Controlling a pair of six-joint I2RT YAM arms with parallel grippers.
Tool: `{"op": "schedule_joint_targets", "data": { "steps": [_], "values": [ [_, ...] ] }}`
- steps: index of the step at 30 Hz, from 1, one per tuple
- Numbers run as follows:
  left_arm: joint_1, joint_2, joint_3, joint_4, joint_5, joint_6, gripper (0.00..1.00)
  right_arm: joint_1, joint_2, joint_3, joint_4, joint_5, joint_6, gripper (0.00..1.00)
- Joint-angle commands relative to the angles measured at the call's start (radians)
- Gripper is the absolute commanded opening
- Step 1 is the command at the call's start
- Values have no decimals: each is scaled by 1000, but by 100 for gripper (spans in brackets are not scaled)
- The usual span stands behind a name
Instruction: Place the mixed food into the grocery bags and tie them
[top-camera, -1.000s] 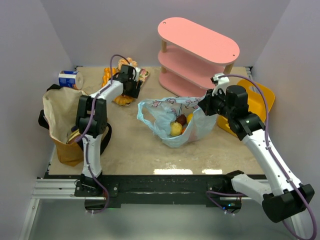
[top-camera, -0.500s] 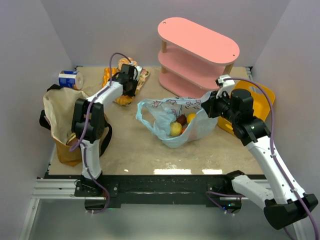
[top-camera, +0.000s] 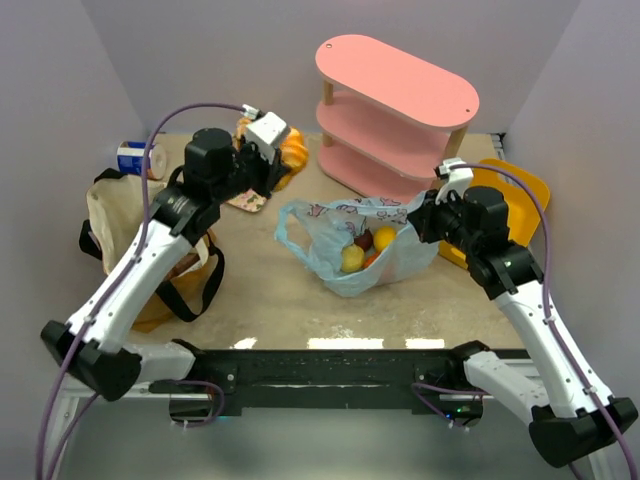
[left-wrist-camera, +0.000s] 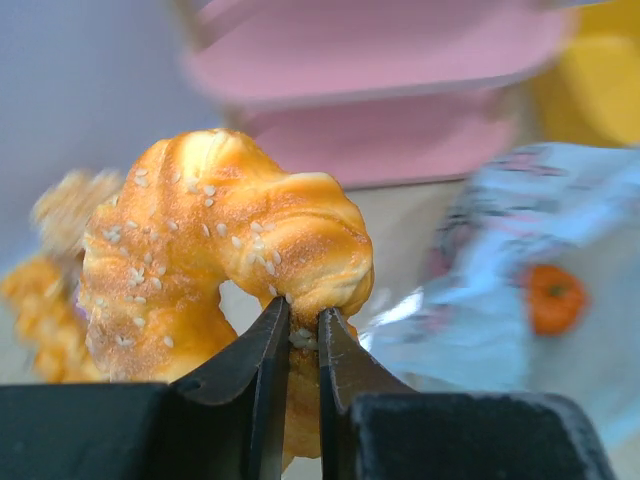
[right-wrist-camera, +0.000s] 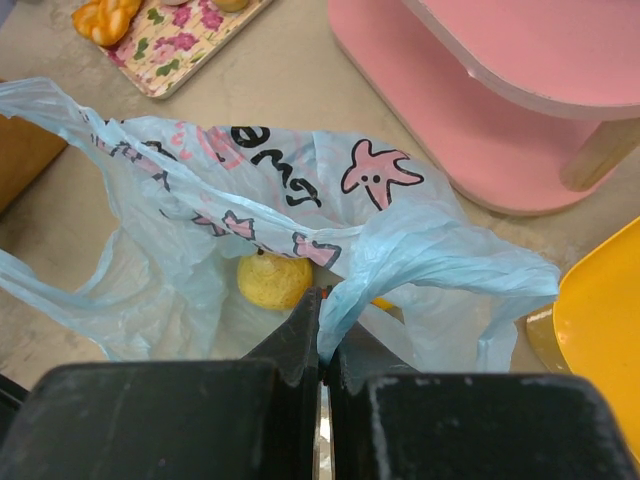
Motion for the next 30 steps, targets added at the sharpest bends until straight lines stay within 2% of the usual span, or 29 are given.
{"op": "schedule_joint_targets", "data": {
  "steps": [1,2,5,8,13,22,26,30],
  "values": [
    [-129,-99,-2,28,441,61,5,-3,-25,-2,-8,41,-1,0],
    [-145,-112,-5,29,539,52,5,-3,-25,1,-11,46,-1,0],
    [-198,-92,-2,0,684,24,6,-3,-26,14,-28,64,-10,0],
    [-310,-48,-28,-14,703,29,6,-3,-32,30,-42,81,-12,0],
    [-346,40,-62,31,814,12,5,-3,-57,42,-63,90,-7,0],
    [-335,196,-19,55,804,37,3,-3,-100,57,-111,90,-7,0],
    [-289,242,-36,127,848,-15,3,-5,-127,60,-134,98,-10,0],
    [-288,292,-27,150,844,-43,3,-5,-141,54,-143,89,-10,0]
  ]
}}
